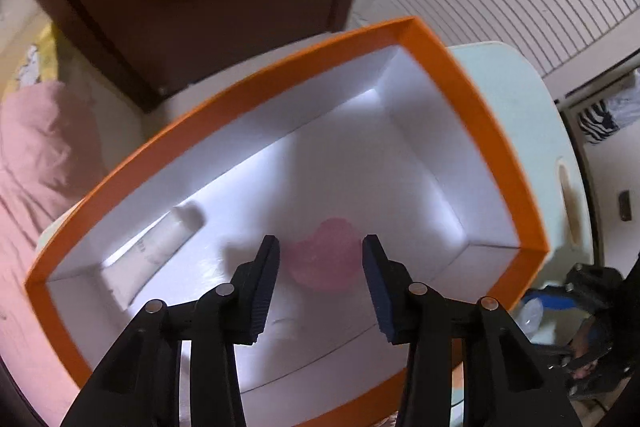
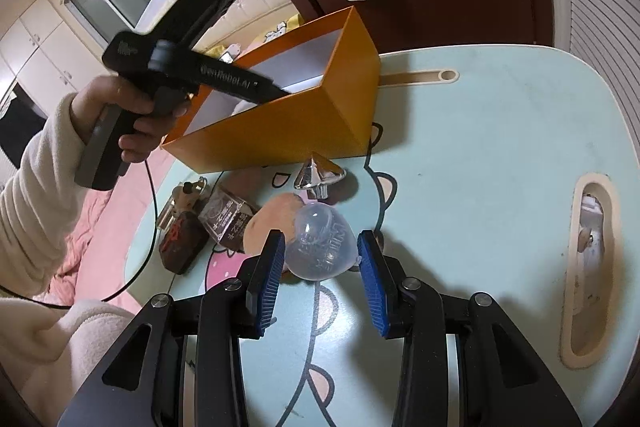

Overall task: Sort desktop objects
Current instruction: 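Set the clear heart on the table with right tool while left grasps pink heart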

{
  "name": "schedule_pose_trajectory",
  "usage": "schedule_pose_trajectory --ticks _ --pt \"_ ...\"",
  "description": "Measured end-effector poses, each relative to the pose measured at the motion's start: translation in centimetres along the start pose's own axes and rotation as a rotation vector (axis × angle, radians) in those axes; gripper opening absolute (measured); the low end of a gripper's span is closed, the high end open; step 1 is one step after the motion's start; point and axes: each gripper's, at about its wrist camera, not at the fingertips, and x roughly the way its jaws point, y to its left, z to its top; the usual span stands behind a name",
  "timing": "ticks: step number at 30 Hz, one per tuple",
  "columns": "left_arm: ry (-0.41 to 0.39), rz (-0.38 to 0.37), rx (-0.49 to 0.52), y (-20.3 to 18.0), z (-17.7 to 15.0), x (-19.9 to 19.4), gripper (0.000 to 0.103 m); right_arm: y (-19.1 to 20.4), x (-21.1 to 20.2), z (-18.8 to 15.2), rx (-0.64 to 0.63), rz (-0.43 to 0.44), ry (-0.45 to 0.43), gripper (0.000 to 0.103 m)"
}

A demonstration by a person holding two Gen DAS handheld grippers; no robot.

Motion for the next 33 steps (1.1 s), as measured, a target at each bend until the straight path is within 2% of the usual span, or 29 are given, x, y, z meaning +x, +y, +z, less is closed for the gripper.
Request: schedule_pose_trajectory --ticks 3,5,11,14,19,23,26,31,33 --pt "-0.017 0.006 0.008 0.1 -0.5 -0.1 0.037 -0.2 -0.1 0.0 -0.004 -0.009 -0.004 0.039" --pt "-0.025 0.006 0.010 0.1 -0.7 -0.1 0.037 -0.3 -0.1 -0.1 -0.006 -0.018 -0.005 0.039" --pt "-0.074 -0.016 0.008 0.2 -1.7 0.0 0.036 -0.2 0.6 0.1 -0.045 -0.132 0.003 0.039" --pt "-0.091 -0.017 -0.012 0.4 -1.9 -0.1 0.036 -0.1 0.6 0.1 -0.052 -0.151 -0.009 0.039" --pt "-0.161 -0.061 -0.061 1.7 -3.0 -2.5 0.036 0.2 -0.9 0.3 -0.043 -0.116 -0.089 0.039" --pt "-0.234 -0.095 -0.095 2.5 -4.1 -5.8 0.036 0.2 -1.5 0.7 -0.033 -0.102 -0.109 0.039" --pt "-0.273 -0.119 -0.125 3.0 -6.1 -8.2 0.036 0.7 -1.7 1.2 -0.044 -0.098 -0.112 0.040" --pt "-0.320 -0.143 -0.183 4.3 -12.7 -10.5 0.036 2.0 -1.5 2.1 -0.078 -0.095 -0.108 0.039" --pt "-0.327 -0.128 -0.220 5.0 -15.1 -10.5 0.036 2.7 -1.2 2.3 -0.094 -0.086 -0.100 0.039"
